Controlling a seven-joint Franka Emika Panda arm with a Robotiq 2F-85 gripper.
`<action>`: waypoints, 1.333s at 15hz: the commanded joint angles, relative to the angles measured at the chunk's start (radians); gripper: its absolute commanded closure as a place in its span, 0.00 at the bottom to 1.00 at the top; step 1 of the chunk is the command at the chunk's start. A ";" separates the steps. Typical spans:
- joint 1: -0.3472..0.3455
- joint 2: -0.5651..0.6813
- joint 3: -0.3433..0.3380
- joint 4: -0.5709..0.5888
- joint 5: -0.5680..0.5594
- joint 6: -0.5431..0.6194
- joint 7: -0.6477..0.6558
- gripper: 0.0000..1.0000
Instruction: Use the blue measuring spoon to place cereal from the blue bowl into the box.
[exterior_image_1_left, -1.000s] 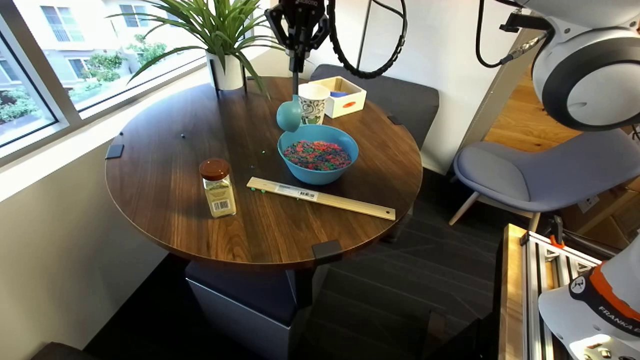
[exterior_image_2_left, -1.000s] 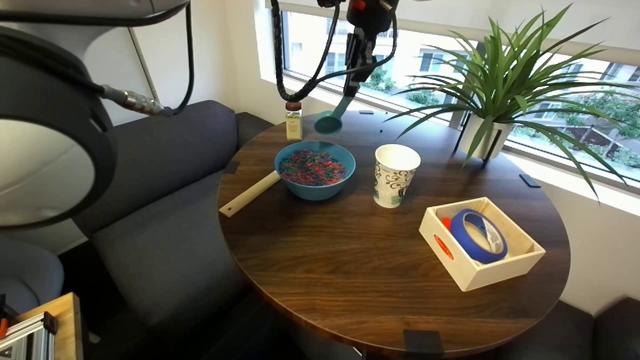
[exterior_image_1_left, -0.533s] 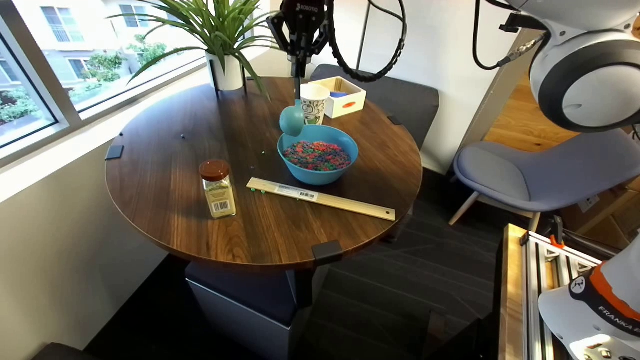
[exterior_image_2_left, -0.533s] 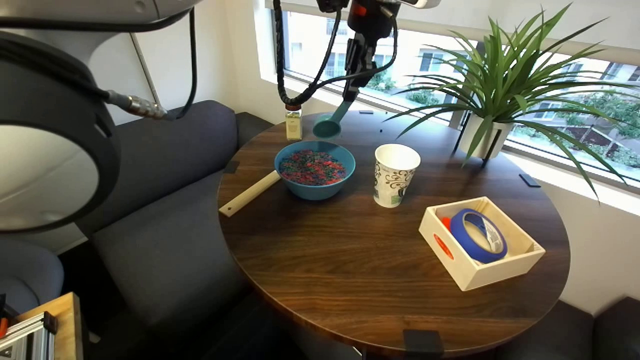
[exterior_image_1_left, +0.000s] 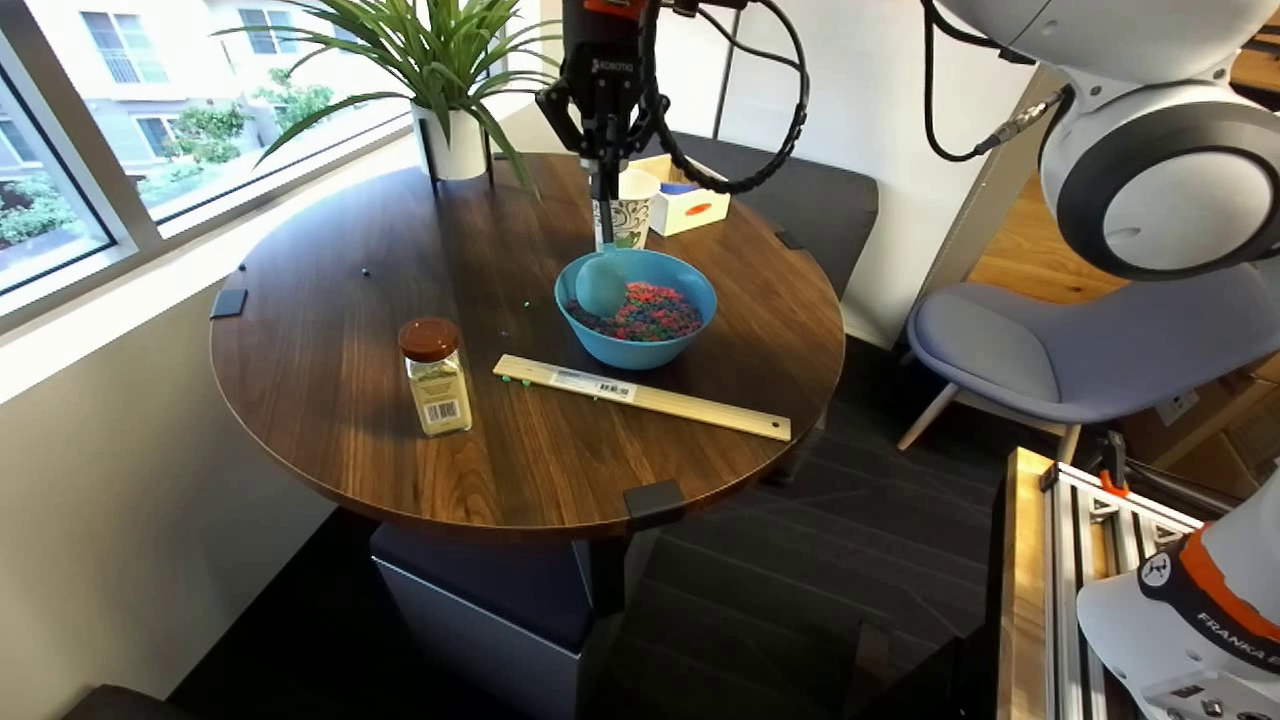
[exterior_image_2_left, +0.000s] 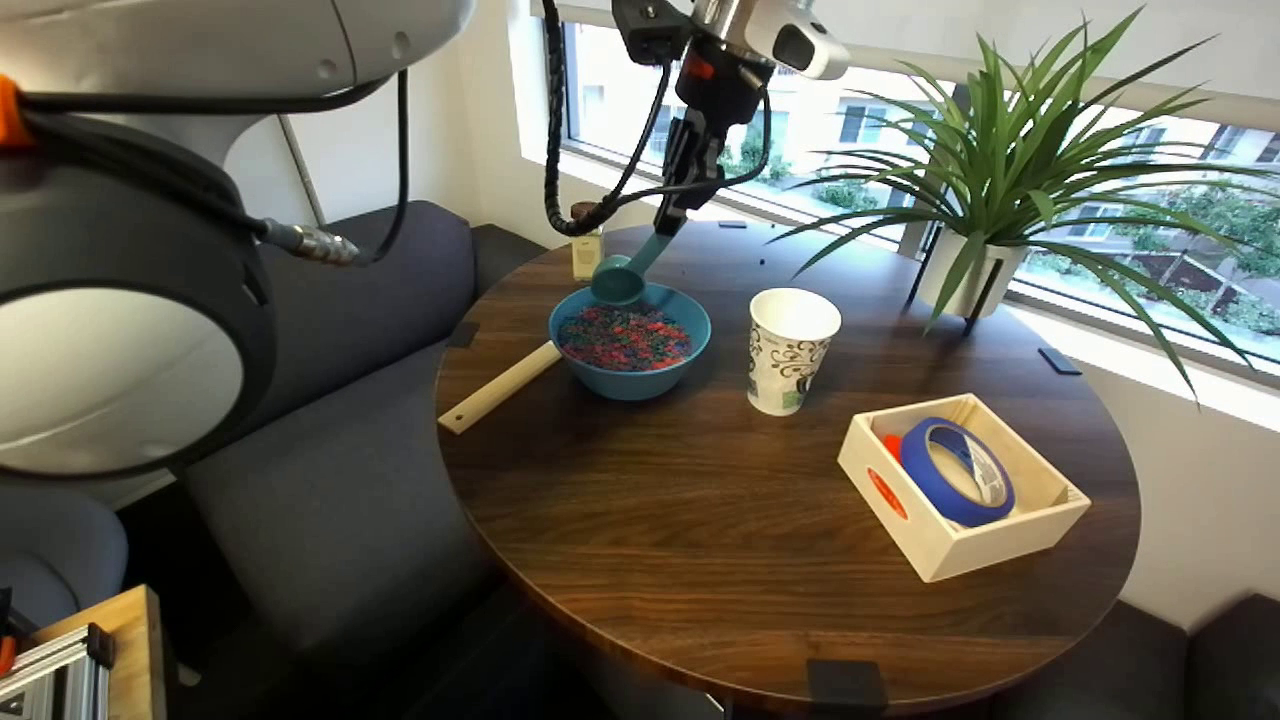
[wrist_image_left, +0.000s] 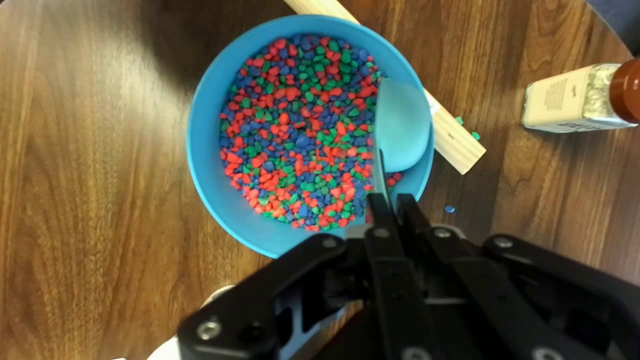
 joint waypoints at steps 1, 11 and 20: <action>0.000 0.019 0.016 0.014 0.038 0.032 0.016 0.96; 0.062 0.060 -0.077 0.015 -0.136 -0.027 -0.122 0.96; 0.210 0.076 -0.190 0.015 -0.412 -0.034 -0.316 0.96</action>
